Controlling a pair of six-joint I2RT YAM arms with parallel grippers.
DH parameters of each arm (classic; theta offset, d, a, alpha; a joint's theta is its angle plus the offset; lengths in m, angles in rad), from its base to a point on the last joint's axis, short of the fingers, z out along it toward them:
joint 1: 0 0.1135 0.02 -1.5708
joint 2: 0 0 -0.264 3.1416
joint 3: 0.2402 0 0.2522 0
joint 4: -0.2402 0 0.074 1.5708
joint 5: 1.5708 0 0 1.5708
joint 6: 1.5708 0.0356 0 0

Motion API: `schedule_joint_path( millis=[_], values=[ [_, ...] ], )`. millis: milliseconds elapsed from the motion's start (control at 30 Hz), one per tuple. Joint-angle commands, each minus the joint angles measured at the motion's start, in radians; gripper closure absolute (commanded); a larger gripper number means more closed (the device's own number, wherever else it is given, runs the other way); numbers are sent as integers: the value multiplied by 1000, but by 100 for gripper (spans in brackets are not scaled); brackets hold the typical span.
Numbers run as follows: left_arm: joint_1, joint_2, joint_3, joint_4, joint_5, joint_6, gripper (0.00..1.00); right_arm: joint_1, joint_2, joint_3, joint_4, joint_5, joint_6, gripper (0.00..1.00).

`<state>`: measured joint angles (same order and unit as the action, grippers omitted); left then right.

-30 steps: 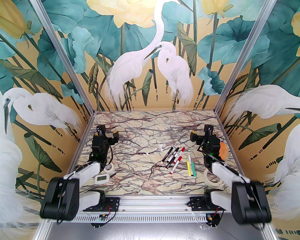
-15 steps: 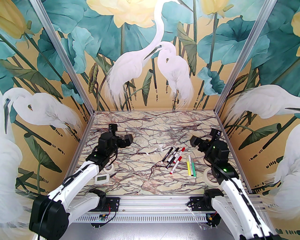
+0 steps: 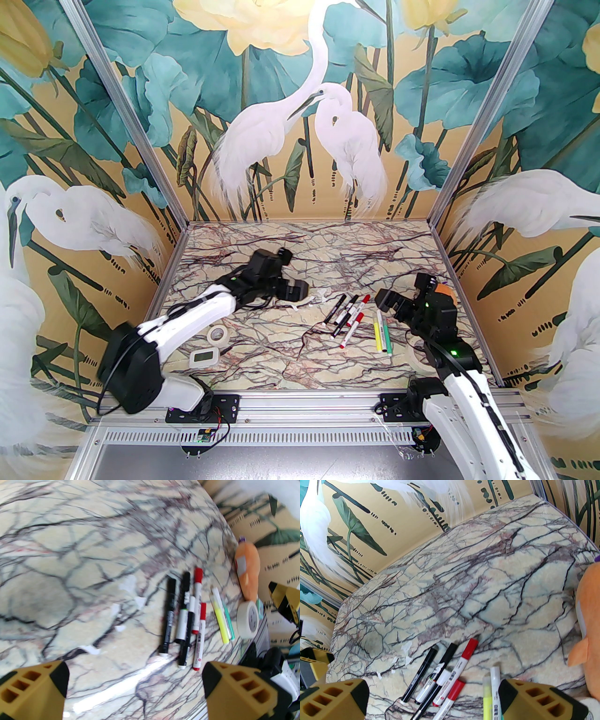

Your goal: Open the pen caps

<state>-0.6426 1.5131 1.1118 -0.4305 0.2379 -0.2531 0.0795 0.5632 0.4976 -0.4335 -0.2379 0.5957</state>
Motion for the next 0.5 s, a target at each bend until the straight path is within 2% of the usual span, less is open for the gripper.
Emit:
schedule_joint_path(
  millis=[0, 67, 167, 333, 467],
  values=[
    [-51, 91, 87, -73, -9, 45, 2, 6, -28, -20, -54, -28, 10, 1],
    [-77, 155, 140, -98, -8, 45, 11, 7, -26, -21, -62, -50, 5, 1],
    [-123, 260, 246, -152, -18, 52, 10, 6, -25, -22, -72, -61, 3, 1],
    [-189, 410, 400, -213, -48, 58, 13, 6, -32, -21, -96, -72, -5, 1],
    [-215, 529, 535, -284, -58, 69, 29, 6, -30, -19, -96, -93, -6, 1]
  ],
)
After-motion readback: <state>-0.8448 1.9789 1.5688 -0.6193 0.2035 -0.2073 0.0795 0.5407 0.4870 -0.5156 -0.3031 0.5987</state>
